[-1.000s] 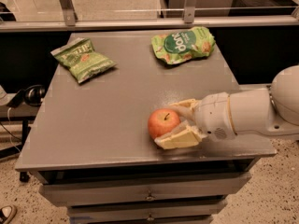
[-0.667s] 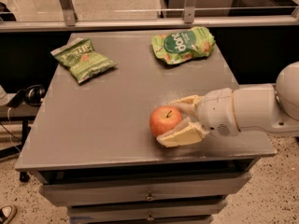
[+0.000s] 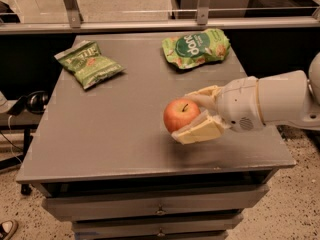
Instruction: Move apple near green jalapeno chip bag
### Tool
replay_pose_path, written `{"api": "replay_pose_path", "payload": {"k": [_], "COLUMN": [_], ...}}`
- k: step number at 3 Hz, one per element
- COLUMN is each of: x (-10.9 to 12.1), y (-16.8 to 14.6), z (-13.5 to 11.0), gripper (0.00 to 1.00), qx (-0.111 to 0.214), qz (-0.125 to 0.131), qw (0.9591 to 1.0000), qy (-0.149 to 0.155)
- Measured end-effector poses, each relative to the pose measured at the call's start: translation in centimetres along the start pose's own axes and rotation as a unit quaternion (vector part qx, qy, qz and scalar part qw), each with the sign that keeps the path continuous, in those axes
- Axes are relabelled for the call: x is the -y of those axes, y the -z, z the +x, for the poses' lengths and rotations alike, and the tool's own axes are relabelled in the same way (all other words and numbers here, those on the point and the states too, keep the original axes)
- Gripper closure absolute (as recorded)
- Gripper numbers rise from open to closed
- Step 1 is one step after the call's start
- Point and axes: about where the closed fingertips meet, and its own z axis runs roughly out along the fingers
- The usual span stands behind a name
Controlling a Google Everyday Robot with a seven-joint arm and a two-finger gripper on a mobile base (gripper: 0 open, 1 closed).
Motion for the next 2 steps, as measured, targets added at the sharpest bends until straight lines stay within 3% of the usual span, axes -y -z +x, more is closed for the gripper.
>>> {"api": "replay_pose_path", "payload": {"k": [1, 2], "x": [1.0, 3.4], "y": [-2.2, -5.6], "z": [-0.1, -0.6], "gripper": [1.0, 1.0], "qx": [0.017, 0.036], "qz": [-0.003, 0.0], "qw": [0.9998, 0.9993], "qy": [-0.002, -0.006]}}
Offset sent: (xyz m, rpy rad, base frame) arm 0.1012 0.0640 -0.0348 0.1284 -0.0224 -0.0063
